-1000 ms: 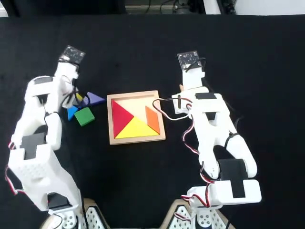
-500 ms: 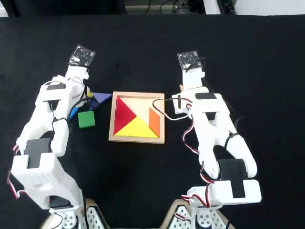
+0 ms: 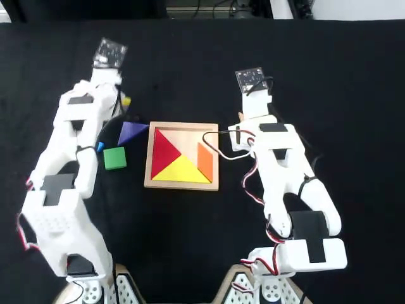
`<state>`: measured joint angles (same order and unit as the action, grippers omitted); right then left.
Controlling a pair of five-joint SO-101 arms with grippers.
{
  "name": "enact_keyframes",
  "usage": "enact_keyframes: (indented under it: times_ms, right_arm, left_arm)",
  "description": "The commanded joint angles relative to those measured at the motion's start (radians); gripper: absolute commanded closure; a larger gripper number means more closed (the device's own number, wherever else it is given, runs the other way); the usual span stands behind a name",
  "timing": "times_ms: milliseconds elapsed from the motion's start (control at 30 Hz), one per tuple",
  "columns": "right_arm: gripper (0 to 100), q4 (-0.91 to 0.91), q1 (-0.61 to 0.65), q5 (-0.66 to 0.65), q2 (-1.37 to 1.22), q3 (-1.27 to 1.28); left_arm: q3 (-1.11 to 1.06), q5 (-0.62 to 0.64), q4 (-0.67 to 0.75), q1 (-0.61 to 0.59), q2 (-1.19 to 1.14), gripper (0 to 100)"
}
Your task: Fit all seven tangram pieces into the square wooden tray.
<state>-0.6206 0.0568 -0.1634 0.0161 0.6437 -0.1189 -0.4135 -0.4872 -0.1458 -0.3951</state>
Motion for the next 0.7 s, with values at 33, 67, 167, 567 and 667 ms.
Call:
enact_keyframes:
  times_ms: [33, 67, 167, 567, 667]
  right_arm:
    - [98.7, 0.009, -0.009, -0.012, 0.004, -0.035]
    - [98.7, 0.009, -0.009, -0.012, 0.004, -0.035]
    - [98.7, 0.009, -0.009, -0.012, 0.004, -0.035]
    - [98.7, 0.009, -0.009, -0.012, 0.004, -0.035]
    - [98.7, 0.009, -0.009, -0.012, 0.004, -0.035]
  left_arm:
    - [0.142, 0.069, 0.008, 0.073, -0.124, 73]
    - [0.142, 0.069, 0.008, 0.084, -0.149, 73]
    - [0.140, 0.068, -0.005, 0.102, -0.173, 73]
    - [0.162, -0.107, -0.365, 0.125, -0.086, 73]
    - [0.162, -0.107, -0.414, 0.125, -0.078, 73]
